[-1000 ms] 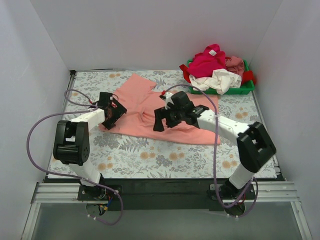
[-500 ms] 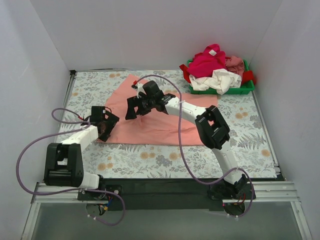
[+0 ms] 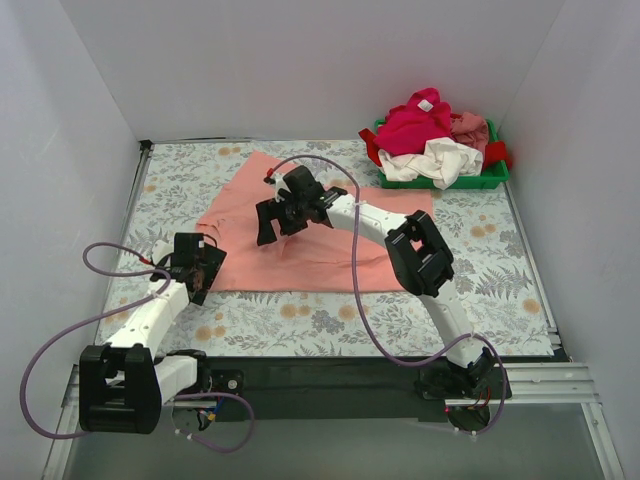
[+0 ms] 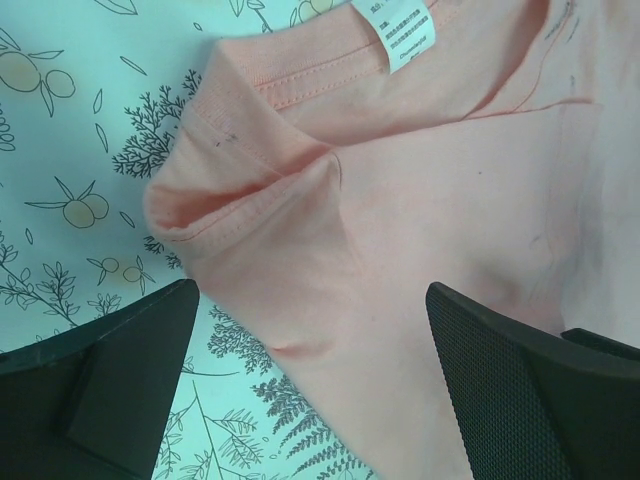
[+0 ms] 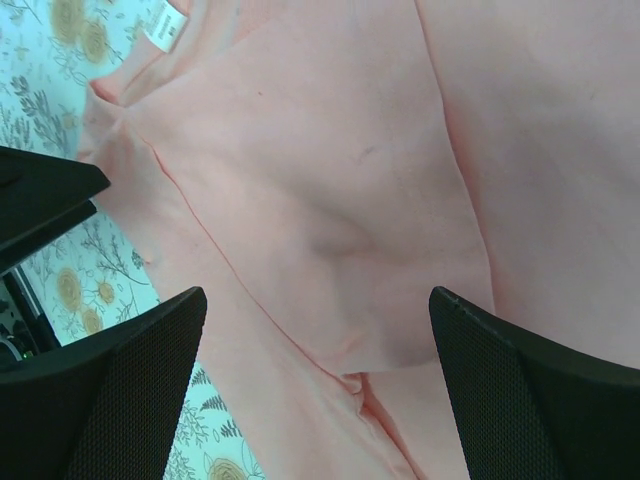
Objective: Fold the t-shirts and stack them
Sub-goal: Fold the tshirt
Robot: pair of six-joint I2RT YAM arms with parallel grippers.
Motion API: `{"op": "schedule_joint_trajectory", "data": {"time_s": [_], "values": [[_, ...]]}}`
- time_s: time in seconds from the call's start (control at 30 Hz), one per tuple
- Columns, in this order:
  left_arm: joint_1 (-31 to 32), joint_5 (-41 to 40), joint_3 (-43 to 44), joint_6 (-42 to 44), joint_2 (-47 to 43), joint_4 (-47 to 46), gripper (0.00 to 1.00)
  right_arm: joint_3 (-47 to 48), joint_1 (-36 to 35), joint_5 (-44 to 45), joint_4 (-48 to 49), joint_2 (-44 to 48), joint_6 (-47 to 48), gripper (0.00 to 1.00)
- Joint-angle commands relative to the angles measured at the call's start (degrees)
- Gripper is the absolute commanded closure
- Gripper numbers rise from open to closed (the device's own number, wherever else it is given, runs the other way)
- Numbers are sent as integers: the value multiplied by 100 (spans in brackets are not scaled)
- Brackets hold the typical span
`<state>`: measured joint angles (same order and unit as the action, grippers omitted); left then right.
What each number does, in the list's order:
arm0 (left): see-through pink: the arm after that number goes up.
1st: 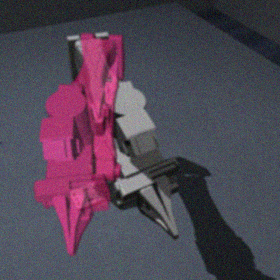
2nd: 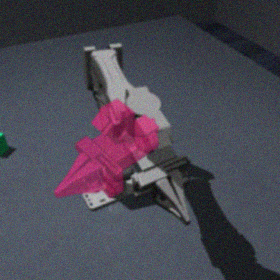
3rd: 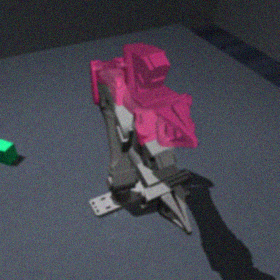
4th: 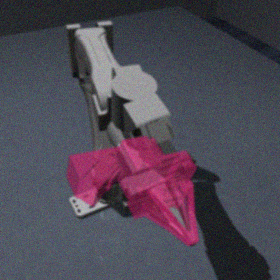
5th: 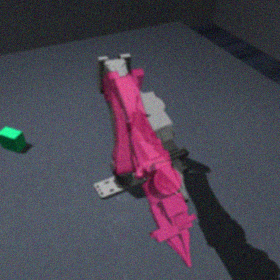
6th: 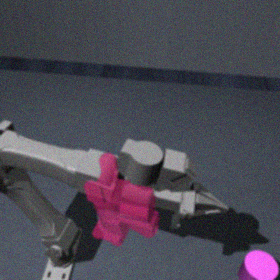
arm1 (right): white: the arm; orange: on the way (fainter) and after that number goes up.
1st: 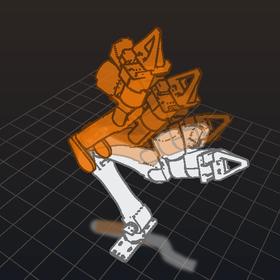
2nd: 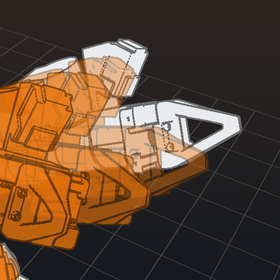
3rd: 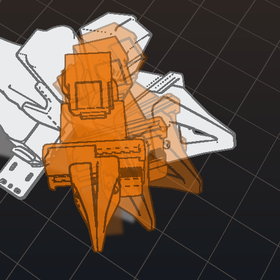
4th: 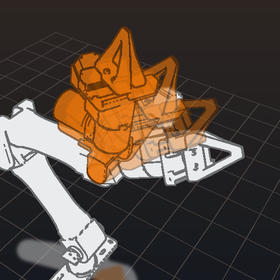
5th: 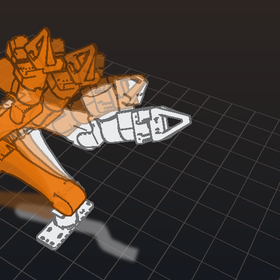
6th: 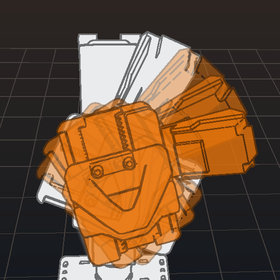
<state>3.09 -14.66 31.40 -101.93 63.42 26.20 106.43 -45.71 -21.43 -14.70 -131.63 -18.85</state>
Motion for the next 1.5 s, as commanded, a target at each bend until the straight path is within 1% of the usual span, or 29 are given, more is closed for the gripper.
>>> {"op": "schedule_joint_trajectory", "data": {"time_s": [0.0, 0.13, 0.27, 0.37, 0.47, 0.57, 0.63, 0.73, 0.9, 1.03, 1.13, 1.2, 1.3, 1.33, 1.4, 1.43, 1.47], "values": [[-2, -99, 42, -3, -189, 79, 2, 405, -16, -132, -253, 392, 355, 2], [-2, 94, 209, 94, -137, -88, 2, 185, -376, -204, -218, 621, 566, 2], [-2, 831, 279, 279, 73, -562, 2, -157, -421, -379, 19, 586, 137, 2], [-2, 1052, 288, 270, 232, -738, 2, -404, -421, -415, 239, 428, -22, 2], [-2, 991, 174, 235, 390, -844, 2, -413, -377, -257, 283, 236, -101, 2], [-2, 790, 69, 209, 487, -853, 2, -378, -254, -282, 292, 86, -232, 2], [-2, 806, 42, 226, 593, -827, 2, -325, -157, -300, 292, 24, -233, 2], [-10, 833, -28, 191, 645, -774, 2, -290, -34, -98, 283, -47, -171, 2], [-2, 403, -72, 103, 435, -432, 2, -456, 194, -98, 266, -82, -181, 2], [-2, 130, -46, 42, 127, -238, 2, -299, 291, -168, 161, -29, -49, 2], [-10, -54, -11, -29, -57, -1, 2, -89, 370, -99, -102, 155, 127, 2], [-2, -107, -11, -81, -233, 96, 2, -61, 431, 16, -217, 444, 285, 2], [-2, -117, 103, -152, -400, 210, 2, -315, 458, 279, -367, 1103, 496, 2], [-2, -73, 217, -117, -426, 219, 2, -664, 449, 402, -367, 1522, 531, 2], [-2, 32, 358, -82, -462, 193, 2, -1122, 493, 797, -367, 1973, 576, 2], [-2, 102, 428, 32, -453, 167, 2, -1377, 528, 920, -367, 2410, 584, 2], [-2, 155, 568, 76, -444, 88, 2, -2006, 572, 1061, -367, 2632, 602, 2]]}}
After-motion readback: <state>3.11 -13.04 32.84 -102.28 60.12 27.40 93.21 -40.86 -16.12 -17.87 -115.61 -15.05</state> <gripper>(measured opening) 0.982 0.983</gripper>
